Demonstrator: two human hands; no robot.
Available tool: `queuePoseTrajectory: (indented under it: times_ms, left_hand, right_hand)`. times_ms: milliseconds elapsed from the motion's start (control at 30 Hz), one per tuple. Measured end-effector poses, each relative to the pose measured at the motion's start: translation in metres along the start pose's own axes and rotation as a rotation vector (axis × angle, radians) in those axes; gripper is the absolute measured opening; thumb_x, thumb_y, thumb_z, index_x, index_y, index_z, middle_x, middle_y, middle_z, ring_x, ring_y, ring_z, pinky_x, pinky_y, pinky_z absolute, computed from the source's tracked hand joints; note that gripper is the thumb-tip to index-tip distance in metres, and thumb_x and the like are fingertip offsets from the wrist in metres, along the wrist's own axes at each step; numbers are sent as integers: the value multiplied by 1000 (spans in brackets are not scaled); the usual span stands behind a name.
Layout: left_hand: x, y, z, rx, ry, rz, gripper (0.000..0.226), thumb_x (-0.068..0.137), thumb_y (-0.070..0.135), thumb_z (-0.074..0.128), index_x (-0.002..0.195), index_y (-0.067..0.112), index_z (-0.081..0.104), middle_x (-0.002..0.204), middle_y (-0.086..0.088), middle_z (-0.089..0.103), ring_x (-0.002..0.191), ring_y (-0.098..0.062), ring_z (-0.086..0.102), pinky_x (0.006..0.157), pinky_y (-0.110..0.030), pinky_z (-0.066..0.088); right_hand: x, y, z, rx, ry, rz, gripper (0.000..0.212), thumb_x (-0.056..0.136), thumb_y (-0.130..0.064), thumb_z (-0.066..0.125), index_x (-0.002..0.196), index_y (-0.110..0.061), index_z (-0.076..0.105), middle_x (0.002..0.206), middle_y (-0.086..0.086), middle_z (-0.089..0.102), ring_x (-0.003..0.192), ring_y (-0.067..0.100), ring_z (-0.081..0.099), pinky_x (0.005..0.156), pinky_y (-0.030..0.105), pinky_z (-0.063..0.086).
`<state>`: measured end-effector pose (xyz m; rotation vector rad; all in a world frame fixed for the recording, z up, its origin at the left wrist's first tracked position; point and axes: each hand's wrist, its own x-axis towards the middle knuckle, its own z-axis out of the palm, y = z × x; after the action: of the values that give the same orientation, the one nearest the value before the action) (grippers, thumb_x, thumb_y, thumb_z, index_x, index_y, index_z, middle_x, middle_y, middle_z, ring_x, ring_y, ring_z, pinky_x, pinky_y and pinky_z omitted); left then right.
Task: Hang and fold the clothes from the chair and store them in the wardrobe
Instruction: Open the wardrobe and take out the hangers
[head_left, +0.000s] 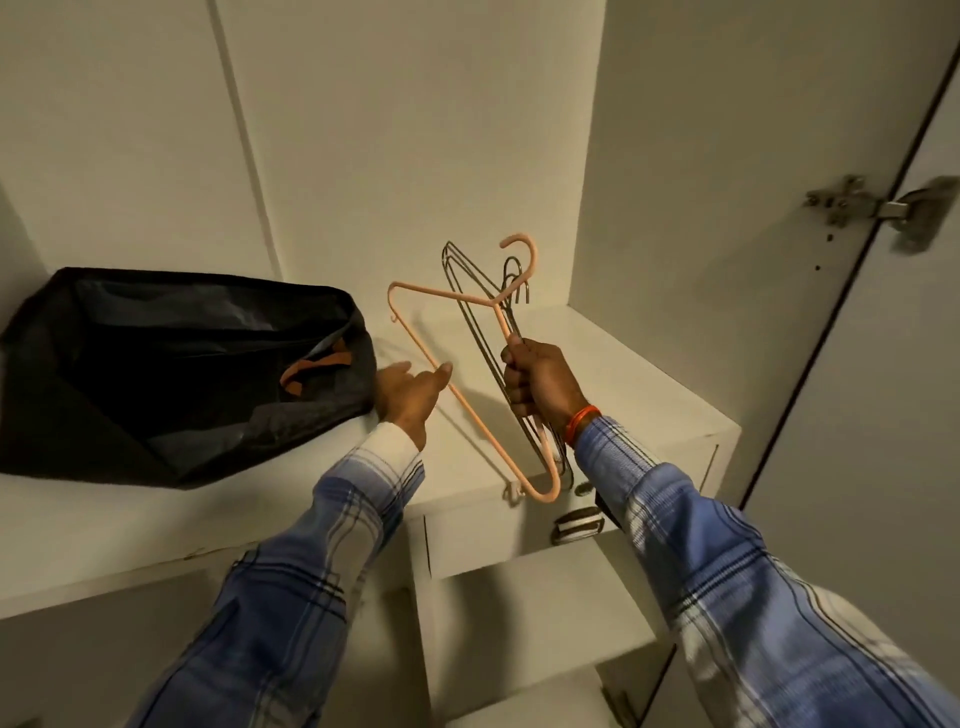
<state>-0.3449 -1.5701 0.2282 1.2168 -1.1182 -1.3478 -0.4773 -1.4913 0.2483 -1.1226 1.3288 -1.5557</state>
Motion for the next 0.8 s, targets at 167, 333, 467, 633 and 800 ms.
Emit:
queuePoseTrajectory:
  times_ms: [167,333,467,633,800]
  left_hand:
    - [-34,-13,9,-159,-423,-338,42,78,36,80,104,14,56,106,-6,58,102,-21,58,98,-42,49]
    - [-85,-24,37,-467,-726,-466,6,92,21,61,95,17,61,102,-2,71,95,-19,66,102,-37,44]
    - [-146,-30,62,-501,-822,-451,10,97,13,52,97,15,62,97,1,74,91,-17,71,85,-32,52]
    - [-244,-55,95,-348,-899,-431,18,97,4,49,97,16,63,78,5,72,76,-15,73,65,-26,58]
    - [-359,-106,120,-219,-974,-429,21,97,-2,47,99,14,59,74,4,72,72,-16,74,64,-30,60]
  right_hand:
    - [-51,-9,-23,226,-96,109,37,106,-23,23,72,-18,37,49,-9,26,37,3,20,35,11,18]
    - [-114,-19,-55,362,-174,133,36,106,-23,22,74,-17,38,49,-9,28,36,1,22,32,10,18]
    - [-175,-24,-97,398,-80,101,35,106,-26,23,75,-17,39,50,-9,29,39,2,19,34,13,14]
    - [-287,-19,-156,317,137,62,34,106,-28,27,81,-14,44,56,-4,34,40,5,27,35,17,23]
    - [-414,-3,-210,85,307,69,35,107,-29,28,94,-7,53,59,0,43,42,10,41,41,21,40]
